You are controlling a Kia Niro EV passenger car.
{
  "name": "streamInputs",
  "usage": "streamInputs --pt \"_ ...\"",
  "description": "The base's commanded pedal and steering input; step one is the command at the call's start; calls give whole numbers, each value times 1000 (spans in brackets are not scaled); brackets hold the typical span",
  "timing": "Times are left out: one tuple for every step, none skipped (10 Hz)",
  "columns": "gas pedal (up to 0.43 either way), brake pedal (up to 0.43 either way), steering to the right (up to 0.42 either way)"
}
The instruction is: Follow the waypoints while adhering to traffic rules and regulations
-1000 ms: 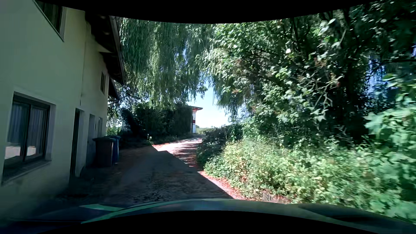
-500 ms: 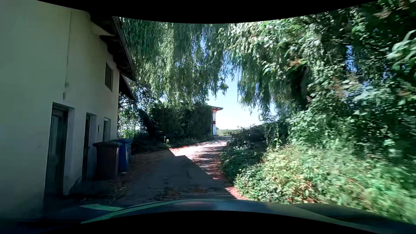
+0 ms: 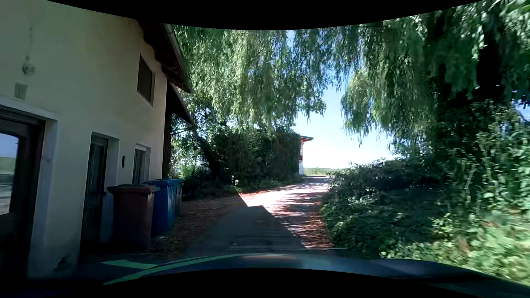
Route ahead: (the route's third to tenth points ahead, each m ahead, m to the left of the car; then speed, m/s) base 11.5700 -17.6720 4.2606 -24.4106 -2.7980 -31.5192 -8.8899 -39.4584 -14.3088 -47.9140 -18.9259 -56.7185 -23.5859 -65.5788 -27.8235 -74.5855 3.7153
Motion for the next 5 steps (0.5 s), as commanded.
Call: streamInputs --pt "59 0 -166" --pt "59 0 -131" --pt "59 0 -96" --pt "59 0 -57" --pt "59 0 -29"
